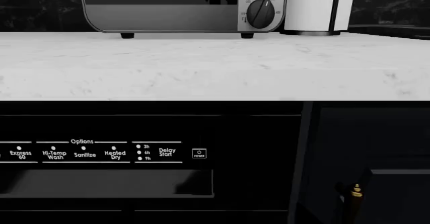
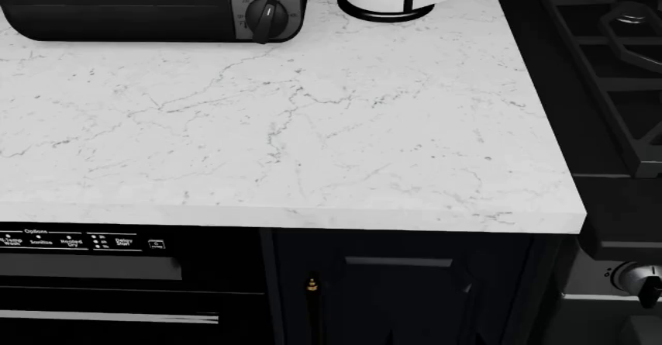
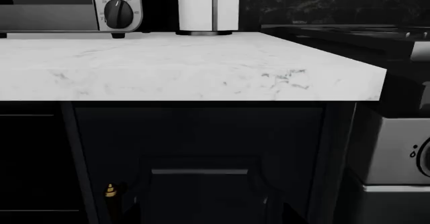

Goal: Decrease the toaster oven temperature.

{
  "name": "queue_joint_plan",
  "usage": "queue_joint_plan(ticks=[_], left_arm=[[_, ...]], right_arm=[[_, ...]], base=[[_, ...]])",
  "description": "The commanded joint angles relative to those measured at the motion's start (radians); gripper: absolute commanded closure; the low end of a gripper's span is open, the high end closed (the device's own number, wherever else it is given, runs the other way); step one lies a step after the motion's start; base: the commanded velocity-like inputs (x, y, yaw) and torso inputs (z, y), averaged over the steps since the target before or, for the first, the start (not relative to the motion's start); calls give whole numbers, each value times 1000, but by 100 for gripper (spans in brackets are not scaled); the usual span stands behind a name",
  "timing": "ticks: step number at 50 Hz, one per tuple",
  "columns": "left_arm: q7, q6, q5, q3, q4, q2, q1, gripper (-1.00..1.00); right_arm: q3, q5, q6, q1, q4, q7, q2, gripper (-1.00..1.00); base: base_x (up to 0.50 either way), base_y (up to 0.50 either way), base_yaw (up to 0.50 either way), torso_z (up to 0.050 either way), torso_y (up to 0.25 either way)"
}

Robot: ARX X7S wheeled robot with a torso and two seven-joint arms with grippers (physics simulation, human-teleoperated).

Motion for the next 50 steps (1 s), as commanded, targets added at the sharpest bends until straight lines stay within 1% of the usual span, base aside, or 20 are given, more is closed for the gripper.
queue_joint_plan(ticks=[1, 11, 18, 21, 22, 23, 24, 25, 26, 27, 32, 35, 38, 40, 41, 42, 43, 46, 48, 50], left_arm=[[-11, 0, -10, 11, 0, -10, 0, -100], [-51, -5, -21, 51, 11, -43, 0, -100], [-44, -22, -64, 61, 38, -59, 7, -100], [-61, -29, -44, 73, 49, -67, 7, -100], [-54, -179, -6, 43, 199, -133, -133, -100], [-53, -283, -7, 45, 349, -133, -136, -100], [-57, -265, -6, 46, 487, -133, -138, -100], [-52, -220, -14, 48, 481, -134, -136, -100], [-56, -232, -14, 48, 484, -132, -136, -100], [-59, -202, -26, 42, 474, -127, -137, -100], [-68, -196, -23, 48, 477, -131, -140, -100], [-68, -224, -23, 57, 502, -137, -149, -100], [-28, -354, -74, 65, 581, -154, -176, -100], [5, -497, -129, 69, 668, -174, -204, -100], [21, -591, -159, 73, 725, -187, -223, -100], [30, -633, -182, 71, 754, -191, -231, -100], [41, -745, -219, 77, 820, -203, -250, -100], [66, -905, -282, 100, 953, -231, -276, -100], [84, -1006, -348, 87, 1018, -229, -292, -100], [61, -1024, -389, 111, 1046, -256, -287, -100]], right_arm=[[-13, 9, 0, 0, 0, 13, 9, -100], [-52, 27, 15, 4, -2, 58, 41, -100], [-67, 46, 10, 1, -2, 73, 52, -100], [-73, 50, 13, 0, -9, 79, 57, -100], [-75, -3, 163, 60, -159, 63, 117, -100], [-76, 0, 230, 64, -309, 62, 119, -100], [-78, -1, 231, 70, -439, 62, 122, -100], [-82, -7, 229, 76, -438, 63, 126, -100], [-83, -9, 226, 78, -435, 65, 128, -100], [-86, -13, 227, 82, -437, 67, 130, -100], [-93, -6, 226, 92, -448, 68, 134, -100], [-99, -5, 238, 99, -470, 66, 141, -100], [-104, 1, 305, 133, -516, 54, 151, -100], [-104, 10, 374, 165, -557, 43, 159, -100], [-103, 27, 438, 195, -585, 28, 164, -100], [-101, 32, 466, 209, -597, 28, 164, -100], [-103, 38, 532, 244, -611, 21, 168, -100], [-92, 81, 679, 340, -664, 2, 162, -100], [-97, 93, 759, 401, -684, -1, 160, -100], [-106, 92, 837, 469, -695, 5, 158, -100]], base=[[0, 0, 0, 0, 0], [0, 0, 0, 0, 0], [0, 0, 0, 0, 0], [0, 0, 0, 0, 0], [0, 0, 0, 0, 0], [0, 0, 0, 0, 0], [0, 0, 0, 0, 0], [0, 0, 0, 0, 0], [0, 0, 0, 0, 0], [0, 0, 0, 0, 0], [0, 0, 0, 0, 0], [0, 0, 0, 0, 0], [0, 0, 0, 0, 0], [0, 0, 0, 0, 0], [0, 0, 0, 0, 0], [0, 0, 0, 0, 0], [0, 0, 0, 0, 0], [0, 0, 0, 0, 0], [0, 0, 0, 0, 0], [0, 0, 0, 0, 0]])
